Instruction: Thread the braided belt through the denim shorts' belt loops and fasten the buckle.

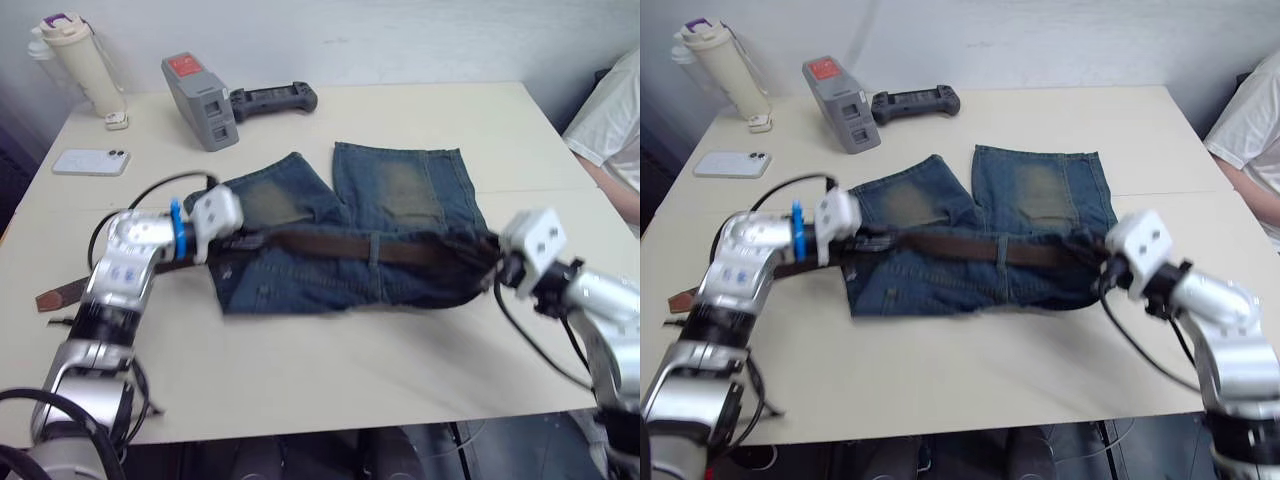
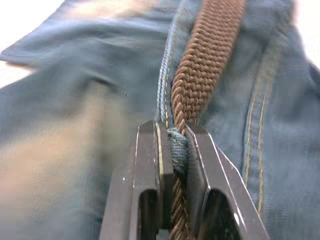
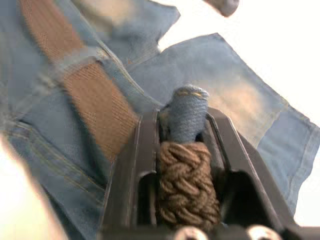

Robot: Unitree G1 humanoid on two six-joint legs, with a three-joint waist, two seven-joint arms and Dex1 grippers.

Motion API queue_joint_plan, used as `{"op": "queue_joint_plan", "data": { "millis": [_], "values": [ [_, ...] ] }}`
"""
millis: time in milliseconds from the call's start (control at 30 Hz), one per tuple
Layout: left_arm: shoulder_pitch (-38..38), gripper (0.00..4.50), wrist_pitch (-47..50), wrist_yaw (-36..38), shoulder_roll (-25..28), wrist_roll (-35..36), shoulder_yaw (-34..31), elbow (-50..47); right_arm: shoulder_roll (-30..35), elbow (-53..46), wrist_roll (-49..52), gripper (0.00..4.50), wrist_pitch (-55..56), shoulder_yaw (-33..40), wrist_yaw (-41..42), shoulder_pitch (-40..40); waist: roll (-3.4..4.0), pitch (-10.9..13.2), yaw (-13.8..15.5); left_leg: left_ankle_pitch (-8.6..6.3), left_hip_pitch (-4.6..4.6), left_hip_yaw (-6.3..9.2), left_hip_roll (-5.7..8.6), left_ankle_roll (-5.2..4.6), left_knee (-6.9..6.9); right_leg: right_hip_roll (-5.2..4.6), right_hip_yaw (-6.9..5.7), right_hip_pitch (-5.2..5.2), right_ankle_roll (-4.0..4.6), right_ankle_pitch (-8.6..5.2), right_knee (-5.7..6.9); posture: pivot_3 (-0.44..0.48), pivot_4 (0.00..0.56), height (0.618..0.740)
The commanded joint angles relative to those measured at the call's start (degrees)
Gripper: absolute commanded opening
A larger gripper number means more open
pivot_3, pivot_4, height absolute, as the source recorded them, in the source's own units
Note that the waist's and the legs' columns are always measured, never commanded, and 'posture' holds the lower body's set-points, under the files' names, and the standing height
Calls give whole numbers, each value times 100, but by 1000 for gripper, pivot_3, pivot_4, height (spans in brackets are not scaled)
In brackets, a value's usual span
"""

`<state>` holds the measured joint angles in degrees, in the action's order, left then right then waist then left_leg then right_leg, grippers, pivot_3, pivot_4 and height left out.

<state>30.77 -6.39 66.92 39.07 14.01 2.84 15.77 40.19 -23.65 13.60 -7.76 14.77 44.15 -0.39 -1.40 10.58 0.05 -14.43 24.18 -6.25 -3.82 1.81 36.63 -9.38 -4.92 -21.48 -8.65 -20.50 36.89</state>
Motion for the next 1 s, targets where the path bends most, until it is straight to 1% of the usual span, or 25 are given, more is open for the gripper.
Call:
{"op": "queue_joint_plan", "data": {
  "millis": [33, 100, 167, 233, 267, 333, 400, 500, 567, 633, 700, 767, 800, 833, 900, 933, 967, 1000],
  "values": [
    [-273, 119, -568, 178, 97, 323, -405, -467, -22, -328, -246, 513, 977, 454, -68, 411, 0, 0, 27, 0, 1, 0, 0, -1, 11, -2, 0, 1, -1, 1, 4, 0, 150, 740],
    [-628, 119, -1027, 291, 190, 378, -568, -695, -103, -257, -469, 513, 1810, 716, -64, 897, 0, 0, 45, -4, -1, 3, 0, -7, 40, -4, 2, 9, -2, 1, 0, 0, 150, 740],
    [-969, 119, -1311, 382, 250, 460, -686, -935, -163, -116, -722, 513, 2791, 906, -9, 1398, -1, -1, 70, -6, -3, 5, 0, -8, 40, -5, 3, 12, -4, 2, -1, 0, 150, 740],
    [-1233, 119, -1512, 411, 288, 505, -749, -1095, -258, 31, -779, 513, 3487, 1019, -12, 1777, -1, -1, 75, -10, -6, 3, -1, -7, 33, -4, 3, 12, -4, 2, -3, 0, 150, 740],
    [-1459, 119, -1746, 477, 334, 489, -759, -1228, -280, 244, -904, 513, 4148, 1058, 37, 2089, -1, -1, 75, -10, -5, 3, -1, -7, 34, -4, 3, 12, -4, 2, -1, 0, 150, 740],
    [-1798, 119, -1961, 534, 403, 490, -757, -1464, -282, 594, -1030, 513, 5048, 1101, 94, 2500, -1, -1, 68, -11, -6, 2, -1, -8, 40, -5, 5, 13, -4, 2, -4, 0, 150, 740],
    [-2438, 119, -2149, 779, 583, 554, -654, -1870, -156, 1191, -1201, 513, 6057, 1097, 143, 2859, -2, -2, 49, -13, -10, 2, -1, -8, 36, -4, 5, 18, -4, 2, -8, 0, 150, 740],
    [-3262, 119, -2590, 1091, 822, 558, -524, -2157, 127, 2250, -1506, 513, 7271, 936, 100, 2997, 0, 0, -26, -23, -35, -2, -1, -11, 33, -5, 10, 44, -4, 1, -20, 0, 150, 740],
    [-3511, 118, -2846, 1166, 925, 498, -456, -2205, 284, 2746, -1672, 513, 7751, 817, 0, 2927, 0, 0, -38, -35, -104, -8, -2, -7, 17, -4, 10, 110, -3, 0, -47, 0, 150, 740],
    [-3675, 118, -3083, 1251, 1027, 455, -360, -2190, 435, 3200, -1861, 513, 8129, 691, -110, 2820, 1, -1, -20, -40, -116, -5, -7, -6, 13, -4, 9, 121, 1, -3, -50, 0, 150, 740],
    [-3808, 118, -3460, 1335, 1150, 291, -256, -1930, 611, 3767, -2021, 513, 8482, 576, -211, 2732, 3, -2, -22, -42, -116, -3, -8, -3, 13, -4, 9, 121, 2, -4, -50, 0, 150, 740],
    [-3783, 118, -3792, 1321, 1243, 100, -215, -1476, 749, 4219, -2197, 1543, 8804, 537, -355, 2678, 4, -2, -22, -43, -115, -5, -8, -3, 12, -4, 9, 121, 3, -4, -56, 0, 150, 740],
    [-3757, 118, -3911, 1292, 1268, 50, -208, -1262, 803, 4401, -2264, 1826, 8950, 526, -433, 2663, 4, -2, -28, -43, -115, -6, -8, -3, 8, -4, 9, 121, 3, -4, -59, 0, 150, 740],
    [-3733, 118, -4027, 1266, 1290, 24, -190, -1090, 842, 4574, -2351, 2368, 9068, 546, -513, 2643, 4, -3, -32, -43, -115, -6, -8, -3, 7, -3, 8, 121, 3, -5, -60, 0, 150, 740],
    [-3679, 1143, -4091, 1248, 1370, 111, -152, -878, 914, 4909, -2517, 3331, 9300, 606, -668, 2621, 7, -5, -48, -43, -123, -8, -8, -3, 3, -3, 9, 124, 3, -5, -60, 0, 150, 740],
    [-3662, 1415, -4098, 1248, 1401, 194, -151, -805, 950, 5088, -2624, 3774, 9434, 670, -735, 2634, 7, -5, -57, -42, -131, -8, -9, -3, 0, -3, 9, 131, 4, -5, -60, 0, 150, 740],
    [-3640, 1892, -4134, 1243, 1422, 246, -147, -726, 988, 5261, -2708, 4281, 9556, 726, -802, 2652, 9, -4, -64, -41, -149, -8, -9, -1, -11, -3, 9, 145, 7, -7, -62, 0, 150, 740],
    [-3627, 2358, -4149, 1233, 1414, 353, -175, -625, 1034, 5461, -2784, 4500, 9664, 807, -869, 2693, 15, -8, -71, -41, -186, -9, -9, 0, -35, -3, 8, 179, 9, -8, -79, 0, 150, 740]
  ]
}}
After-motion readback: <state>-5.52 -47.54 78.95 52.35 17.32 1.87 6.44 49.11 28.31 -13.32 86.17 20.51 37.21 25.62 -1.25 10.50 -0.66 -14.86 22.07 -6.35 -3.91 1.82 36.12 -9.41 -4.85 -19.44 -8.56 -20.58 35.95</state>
